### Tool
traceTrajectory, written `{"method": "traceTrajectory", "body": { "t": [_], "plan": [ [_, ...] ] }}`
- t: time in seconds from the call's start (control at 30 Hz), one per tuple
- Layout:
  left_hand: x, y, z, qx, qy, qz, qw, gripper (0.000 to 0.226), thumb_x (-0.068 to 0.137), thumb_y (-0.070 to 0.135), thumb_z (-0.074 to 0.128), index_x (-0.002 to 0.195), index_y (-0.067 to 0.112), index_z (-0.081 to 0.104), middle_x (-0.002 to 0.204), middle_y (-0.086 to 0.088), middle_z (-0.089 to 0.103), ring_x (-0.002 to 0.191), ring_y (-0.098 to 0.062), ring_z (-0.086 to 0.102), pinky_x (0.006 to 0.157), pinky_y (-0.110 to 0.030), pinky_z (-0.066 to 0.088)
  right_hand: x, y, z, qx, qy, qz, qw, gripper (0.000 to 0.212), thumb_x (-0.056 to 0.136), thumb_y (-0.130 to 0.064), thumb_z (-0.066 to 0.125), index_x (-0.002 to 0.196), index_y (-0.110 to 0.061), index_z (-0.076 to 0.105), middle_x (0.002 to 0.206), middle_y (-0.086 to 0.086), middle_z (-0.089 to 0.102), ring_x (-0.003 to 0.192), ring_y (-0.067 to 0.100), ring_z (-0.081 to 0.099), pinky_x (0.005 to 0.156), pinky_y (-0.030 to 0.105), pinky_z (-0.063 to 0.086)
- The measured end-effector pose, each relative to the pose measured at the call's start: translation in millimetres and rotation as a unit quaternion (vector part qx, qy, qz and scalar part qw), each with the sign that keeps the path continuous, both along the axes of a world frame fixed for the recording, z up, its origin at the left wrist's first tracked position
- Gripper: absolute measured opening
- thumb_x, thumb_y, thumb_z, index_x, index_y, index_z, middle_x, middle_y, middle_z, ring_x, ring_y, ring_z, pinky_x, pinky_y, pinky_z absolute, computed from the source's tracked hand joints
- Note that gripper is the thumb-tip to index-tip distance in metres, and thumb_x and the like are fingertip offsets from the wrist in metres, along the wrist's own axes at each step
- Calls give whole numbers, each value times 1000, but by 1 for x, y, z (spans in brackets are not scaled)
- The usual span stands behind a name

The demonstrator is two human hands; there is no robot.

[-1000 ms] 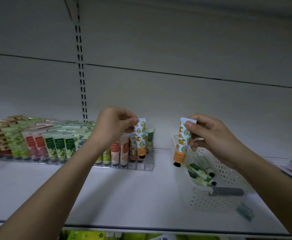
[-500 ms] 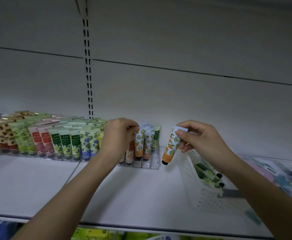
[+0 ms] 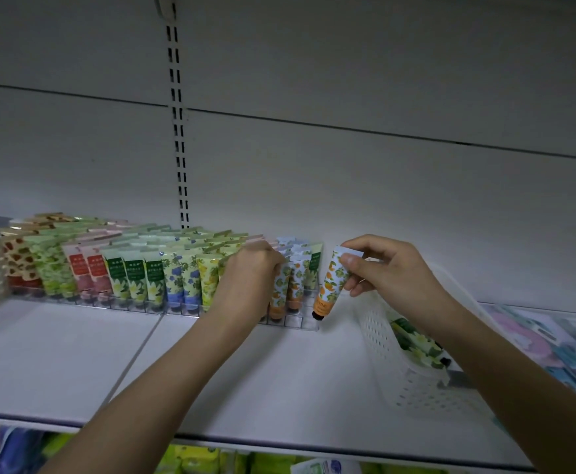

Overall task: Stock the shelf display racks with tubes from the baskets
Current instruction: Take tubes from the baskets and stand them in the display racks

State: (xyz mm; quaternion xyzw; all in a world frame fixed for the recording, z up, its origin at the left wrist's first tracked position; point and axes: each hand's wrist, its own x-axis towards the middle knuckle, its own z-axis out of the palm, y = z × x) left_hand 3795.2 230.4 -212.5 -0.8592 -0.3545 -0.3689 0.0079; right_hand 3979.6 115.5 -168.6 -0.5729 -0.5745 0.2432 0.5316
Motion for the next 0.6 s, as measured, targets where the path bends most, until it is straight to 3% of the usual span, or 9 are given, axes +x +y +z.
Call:
{"method": "traceTrajectory", "body": {
  "t": [0.1, 0.2, 0.3, 0.37, 0.43, 0.5, 0.6],
  "plan": [
    [-3, -6, 1, 41, -35, -17, 998, 30, 67, -20, 64, 89, -2, 73, 88, -16, 65, 83, -34, 62, 60, -43, 52, 0, 3, 5, 5, 5, -7, 1000, 11, 93, -6, 64, 95, -11, 74, 83, 15, 69, 62, 22, 68, 61, 26, 57],
    [-11, -25, -11, 59, -62, -64, 994, 19, 77, -7, 68, 92, 3, 73, 86, -12, 64, 82, -32, 60, 60, -41, 51, -3, 11, 9, 9, 0, -12, 1000, 10, 92, -3, 63, 92, -8, 71, 83, 17, 69, 60, 23, 68, 60, 26, 58],
    [-21, -44, -41, 19, 7, -137, 990, 16, 88, 15, 58, 96, 14, 72, 91, -5, 64, 85, -28, 59, 68, -41, 51, -7, 20, 8, 1, -17, -18, 1000, 11, 93, -3, 63, 88, -10, 69, 81, 16, 70, 59, 21, 68, 58, 26, 58],
    [-27, -53, -62, -48, 98, -142, 984, 27, 93, 33, 50, 113, 27, 68, 109, 2, 60, 101, -22, 54, 83, -38, 47, -11, 27, 5, -18, -55, -25, 998, 10, 93, -4, 63, 87, -11, 68, 81, 17, 71, 60, 21, 69, 57, 27, 58],
    [-31, -56, -81, -111, 172, -108, 973, 41, 96, 51, 40, 134, 41, 51, 130, 11, 48, 121, -14, 39, 99, -34, 35, -15, 34, 2, -36, -105, -38, 993, 12, 92, -6, 64, 85, -14, 68, 79, 15, 72, 62, 21, 69, 59, 30, 57],
    [-32, -57, -91, -135, 191, -93, 968, 48, 95, 60, 33, 141, 47, 39, 142, 14, 38, 131, -11, 28, 109, -36, 23, -18, 41, 1, -48, -159, -48, 985, 13, 92, -8, 65, 84, -18, 68, 77, 11, 71, 66, 25, 70, 64, 36, 59],
    [-31, -57, -93, -130, 201, -97, 966, 50, 95, 62, 31, 142, 46, 39, 149, 11, 33, 136, -14, 25, 114, -45, 19, -22, 50, 1, -68, -209, -38, 975, 10, 92, -9, 65, 85, -15, 69, 82, 10, 71, 71, 29, 71, 72, 43, 61]
  ]
}}
